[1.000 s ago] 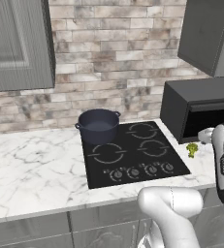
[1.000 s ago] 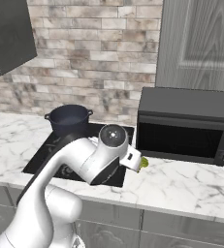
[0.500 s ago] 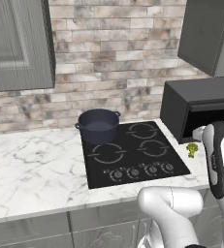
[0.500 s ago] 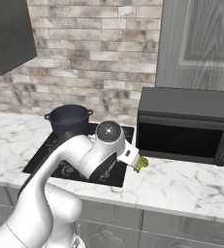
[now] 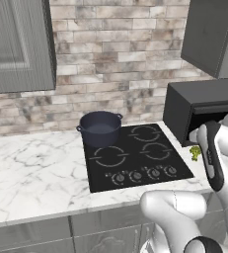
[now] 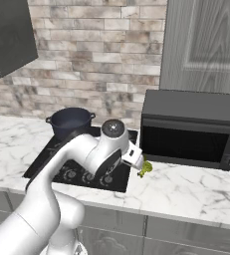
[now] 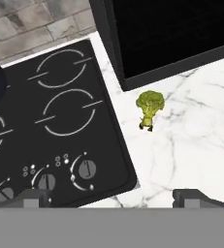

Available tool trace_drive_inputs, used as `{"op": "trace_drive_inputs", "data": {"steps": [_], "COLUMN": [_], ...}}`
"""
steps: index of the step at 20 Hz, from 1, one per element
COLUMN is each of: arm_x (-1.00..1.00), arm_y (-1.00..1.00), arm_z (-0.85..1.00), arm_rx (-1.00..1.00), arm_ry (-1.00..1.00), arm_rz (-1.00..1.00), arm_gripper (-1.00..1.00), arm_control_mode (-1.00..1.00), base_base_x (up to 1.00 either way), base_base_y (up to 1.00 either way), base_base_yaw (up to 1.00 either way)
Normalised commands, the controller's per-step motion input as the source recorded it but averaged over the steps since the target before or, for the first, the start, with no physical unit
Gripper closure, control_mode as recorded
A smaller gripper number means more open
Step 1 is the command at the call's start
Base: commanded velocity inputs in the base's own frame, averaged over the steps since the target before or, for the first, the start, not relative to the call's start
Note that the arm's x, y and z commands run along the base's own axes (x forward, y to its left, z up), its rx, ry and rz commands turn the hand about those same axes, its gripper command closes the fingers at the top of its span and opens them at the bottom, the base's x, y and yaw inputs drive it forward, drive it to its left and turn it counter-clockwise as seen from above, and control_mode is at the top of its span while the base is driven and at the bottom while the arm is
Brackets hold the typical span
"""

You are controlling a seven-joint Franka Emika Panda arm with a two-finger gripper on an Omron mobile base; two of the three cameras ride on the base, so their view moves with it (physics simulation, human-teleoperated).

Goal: Turn on the burner for the pot on the stove. Wait thirty seconds for the pot to heat up. Then add the broccoli to the pot.

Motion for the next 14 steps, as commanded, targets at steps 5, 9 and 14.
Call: {"op": "trace_drive_inputs", "data": {"steps": [5, 9, 14], "arm_x": [0.18, 0.12, 0.08], "arm_y": [-0.12, -0.21, -0.24], "arm_z": [-0.22, -0.26, -0.24], "arm_rx": [0.0, 0.0, 0.0], "arm_ry": [0.09, 0.06, 0.0], "arm_rz": [0.0, 0.0, 0.0], "arm_gripper": [-1.0, -1.0, -1.0], "arm_control_mode": [-1.0, -1.0, -1.0], "base_base_x": [0.0, 0.0, 0.0], "base_base_y": [0.0, 0.0, 0.0], "base_base_yaw": [0.0, 0.0, 0.0]}}
